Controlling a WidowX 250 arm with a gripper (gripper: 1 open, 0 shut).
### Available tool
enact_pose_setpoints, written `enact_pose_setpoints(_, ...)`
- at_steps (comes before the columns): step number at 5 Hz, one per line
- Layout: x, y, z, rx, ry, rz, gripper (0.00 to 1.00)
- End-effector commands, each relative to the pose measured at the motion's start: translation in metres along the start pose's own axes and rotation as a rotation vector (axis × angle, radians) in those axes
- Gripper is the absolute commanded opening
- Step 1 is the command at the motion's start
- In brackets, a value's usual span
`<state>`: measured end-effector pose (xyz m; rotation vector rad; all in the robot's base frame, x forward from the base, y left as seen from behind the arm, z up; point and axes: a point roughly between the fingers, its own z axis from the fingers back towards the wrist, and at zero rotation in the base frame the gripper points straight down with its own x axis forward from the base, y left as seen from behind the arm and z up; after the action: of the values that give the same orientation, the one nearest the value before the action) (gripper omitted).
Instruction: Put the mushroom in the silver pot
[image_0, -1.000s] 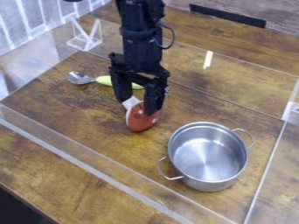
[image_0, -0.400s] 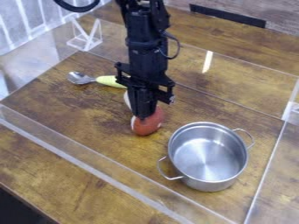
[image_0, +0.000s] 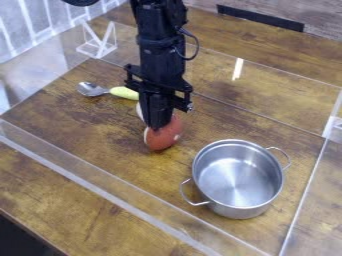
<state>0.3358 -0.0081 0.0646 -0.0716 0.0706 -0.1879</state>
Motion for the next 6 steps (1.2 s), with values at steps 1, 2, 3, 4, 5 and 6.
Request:
enact_pose_setpoints(1,0.006,-0.027,0.059,0.050,-0.125,-0.016,0.00)
enact_pose_setpoints(2,0.004,-0.066,0.078,0.047,-0.150,-0.043,0.00)
enact_pose_setpoints(3,0.006,-0.109,0.067,0.025,-0.132,-0.172,0.00)
enact_pose_setpoints(4,0.004,-0.140,0.051,-0.001,-0.110,-0.277,1.00)
enact_pose_setpoints(5,0.009,-0.151,0.035,-0.036,-0.085,-0.328,0.00)
enact_pose_setpoints(6,0.014,-0.153,0.024,-0.048,-0.056,-0.389,0.00)
